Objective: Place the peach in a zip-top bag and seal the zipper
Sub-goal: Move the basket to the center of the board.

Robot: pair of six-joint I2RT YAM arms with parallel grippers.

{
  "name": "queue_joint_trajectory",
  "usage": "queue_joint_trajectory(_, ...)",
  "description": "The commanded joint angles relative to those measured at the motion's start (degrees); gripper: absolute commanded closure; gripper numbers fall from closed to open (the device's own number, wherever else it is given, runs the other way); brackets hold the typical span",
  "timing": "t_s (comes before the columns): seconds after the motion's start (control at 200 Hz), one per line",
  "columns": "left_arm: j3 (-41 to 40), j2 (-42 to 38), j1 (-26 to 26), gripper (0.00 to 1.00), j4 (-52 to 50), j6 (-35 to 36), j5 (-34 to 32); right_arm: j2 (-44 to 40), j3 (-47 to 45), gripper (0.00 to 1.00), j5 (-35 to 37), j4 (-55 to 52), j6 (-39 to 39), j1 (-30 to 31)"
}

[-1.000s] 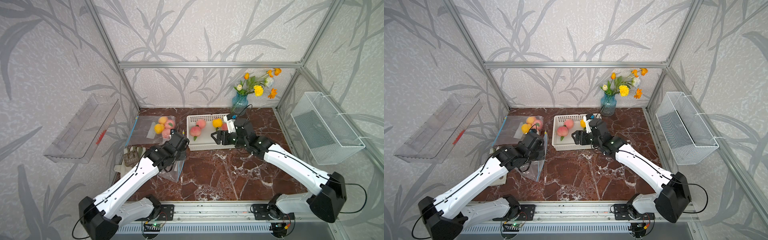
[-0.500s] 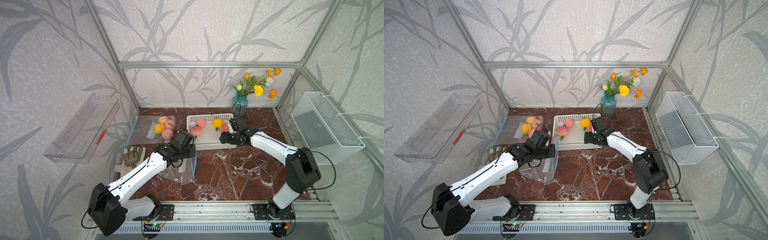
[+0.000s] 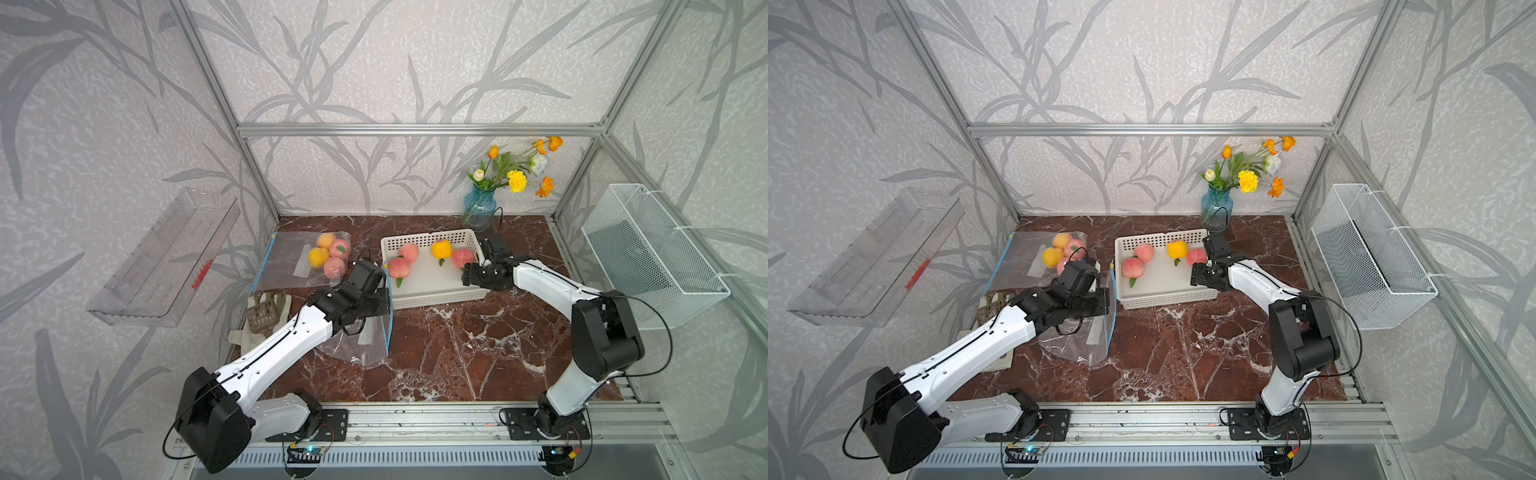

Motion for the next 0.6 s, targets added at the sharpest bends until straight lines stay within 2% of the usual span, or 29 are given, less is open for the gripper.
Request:
queue_joint_trajectory(0.0, -0.7, 0.0, 0.4, 1.0, 0.9, -0.2, 0.8, -2.3, -1.4, 0.21, 5.1, -4.4, -1.0, -3.1)
queue_joint_trajectory(0.075, -0.6, 1.0, 0.5, 1.0, 1.5, -0.3, 1.8, -2.9, -0.8, 0.21, 5.8, -5.2, -1.6, -3.1)
queue_joint_trajectory(0.175, -0.6, 2.4, 0.4, 1.0, 2.7, -0.6, 3.3, -4.0, 0.0, 0.21, 1.9, -4.4, -1.2, -2.2)
queue_joint_trajectory(0.35, 0.2, 5.7, 0.4, 1.0, 4.6, -1.5, 6.9, -4.9, 1.5, 0.15, -3.3, -0.8, 0.7, 4.2)
queue_joint_trajectory(0.45, 1.3, 8.0, 0.4, 1.0, 4.6, -1.5, 8.0, -2.7, 2.4, 0.14, -8.5, 2.6, 3.6, 7.5)
queue_joint_trajectory(0.595, 1.5, 9.5, 0.4, 1.0, 6.1, -1.9, 8.7, 3.8, 6.7, 0.14, -12.3, 4.4, 7.4, 12.4)
